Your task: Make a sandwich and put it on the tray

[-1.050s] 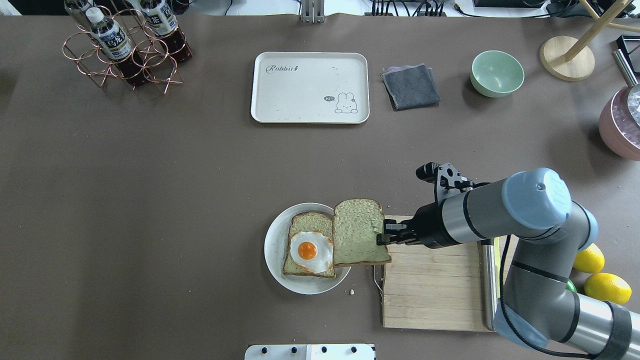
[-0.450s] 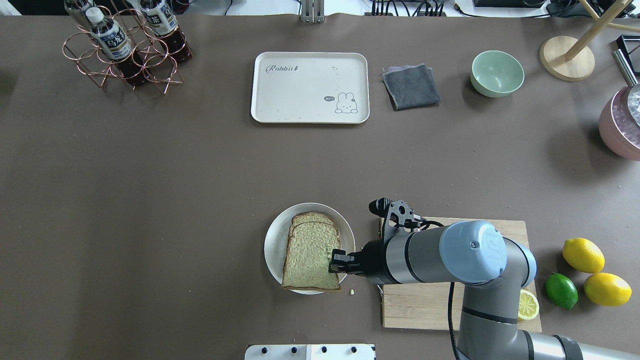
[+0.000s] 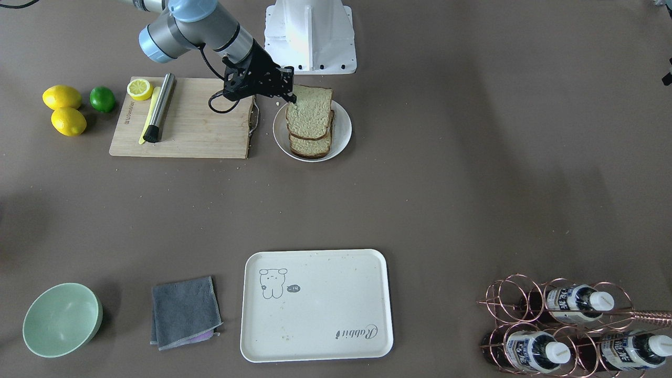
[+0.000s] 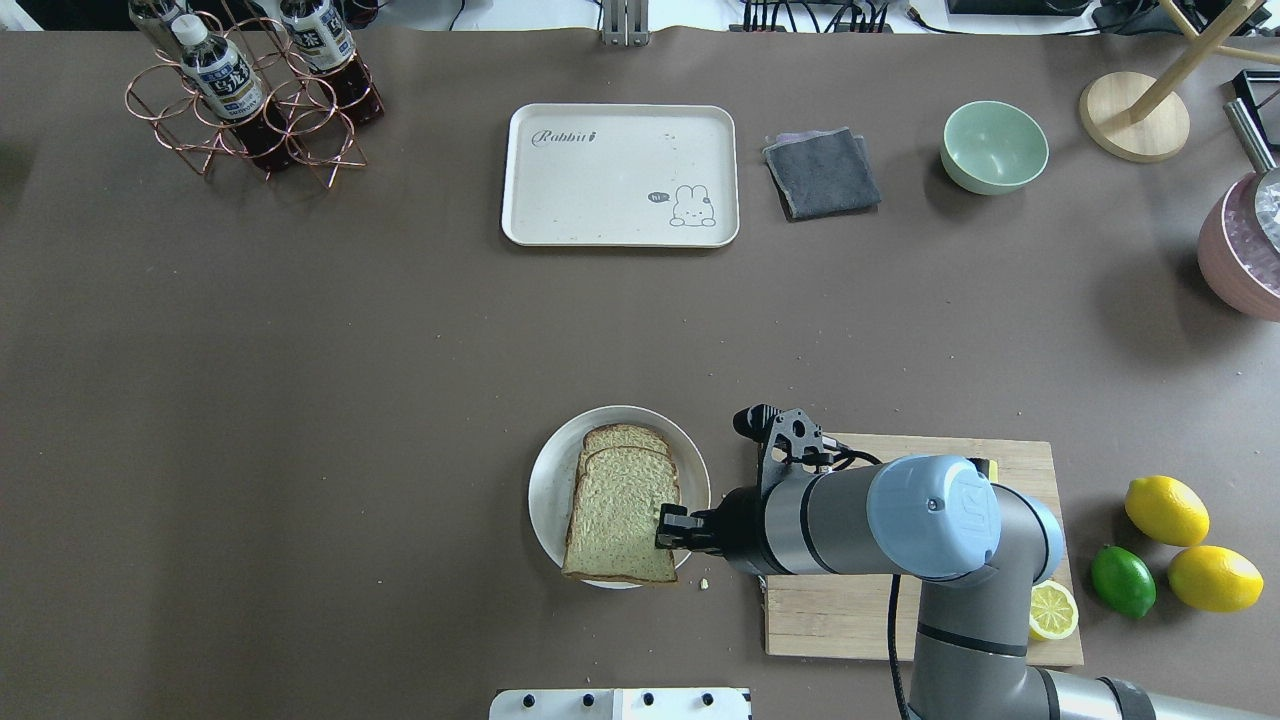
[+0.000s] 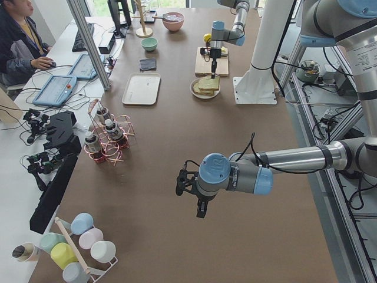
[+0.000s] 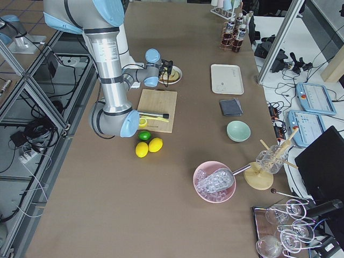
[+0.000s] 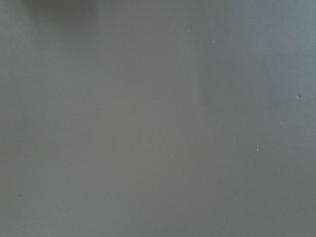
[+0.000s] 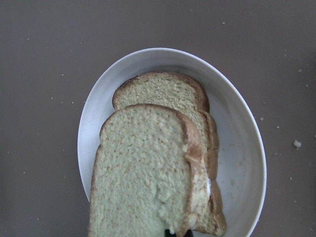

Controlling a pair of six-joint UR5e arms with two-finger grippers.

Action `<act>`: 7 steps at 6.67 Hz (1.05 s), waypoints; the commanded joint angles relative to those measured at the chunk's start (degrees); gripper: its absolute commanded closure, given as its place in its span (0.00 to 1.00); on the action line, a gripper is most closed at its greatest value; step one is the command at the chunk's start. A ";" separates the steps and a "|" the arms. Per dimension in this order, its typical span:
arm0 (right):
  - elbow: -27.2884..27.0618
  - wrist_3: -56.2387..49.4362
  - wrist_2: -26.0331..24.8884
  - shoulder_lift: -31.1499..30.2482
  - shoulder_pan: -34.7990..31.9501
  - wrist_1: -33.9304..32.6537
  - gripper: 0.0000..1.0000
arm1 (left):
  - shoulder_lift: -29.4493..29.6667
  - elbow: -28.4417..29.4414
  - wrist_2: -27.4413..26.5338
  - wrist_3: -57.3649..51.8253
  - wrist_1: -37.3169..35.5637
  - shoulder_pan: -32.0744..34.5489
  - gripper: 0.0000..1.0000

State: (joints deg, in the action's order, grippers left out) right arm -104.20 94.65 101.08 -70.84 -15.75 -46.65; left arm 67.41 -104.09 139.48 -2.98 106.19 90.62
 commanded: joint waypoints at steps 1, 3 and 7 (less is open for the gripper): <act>0.14 0.01 -0.45 0.26 -0.25 -0.02 1.00 | 0.09 0.56 0.00 -0.09 0.07 0.00 0.02; 1.10 -0.08 -0.45 1.13 -0.86 -0.02 1.00 | 0.18 0.56 0.00 0.00 0.07 0.00 0.02; 2.07 -0.08 -0.45 1.58 -1.04 -0.02 0.97 | 0.18 0.56 0.00 0.00 0.50 0.00 0.02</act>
State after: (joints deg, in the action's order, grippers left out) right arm -102.20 94.57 100.64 -69.28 -16.75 -46.67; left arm 67.63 -103.54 139.48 -2.99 106.42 90.62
